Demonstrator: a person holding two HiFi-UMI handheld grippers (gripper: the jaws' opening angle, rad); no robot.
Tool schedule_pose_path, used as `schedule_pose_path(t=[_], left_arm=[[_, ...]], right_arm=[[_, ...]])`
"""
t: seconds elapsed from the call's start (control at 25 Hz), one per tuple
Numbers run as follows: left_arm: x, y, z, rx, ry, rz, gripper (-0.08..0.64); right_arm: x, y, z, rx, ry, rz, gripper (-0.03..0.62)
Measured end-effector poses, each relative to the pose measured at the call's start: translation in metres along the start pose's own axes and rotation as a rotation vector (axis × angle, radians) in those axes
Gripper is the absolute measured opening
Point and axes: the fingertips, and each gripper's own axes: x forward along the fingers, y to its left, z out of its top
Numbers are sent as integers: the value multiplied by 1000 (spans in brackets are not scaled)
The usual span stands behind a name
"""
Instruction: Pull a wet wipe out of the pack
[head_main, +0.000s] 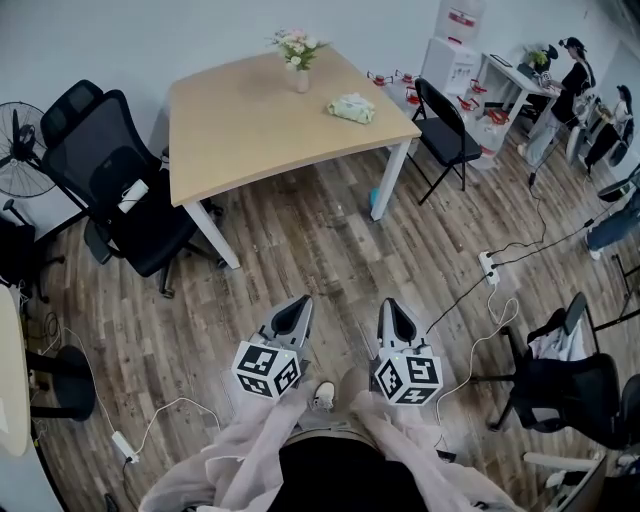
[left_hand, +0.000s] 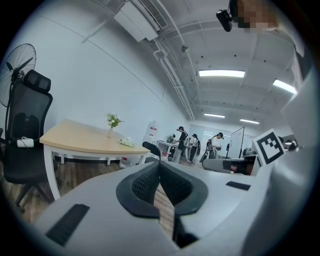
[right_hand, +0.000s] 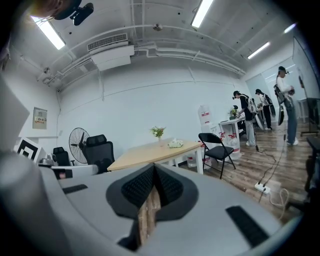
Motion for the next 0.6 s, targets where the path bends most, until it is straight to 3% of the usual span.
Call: schedule_pose_path(t=[0.6], left_arm=[[12, 13, -14, 26, 52, 10, 11]], right_arm=[[25, -8, -9, -3, 39, 8, 12]])
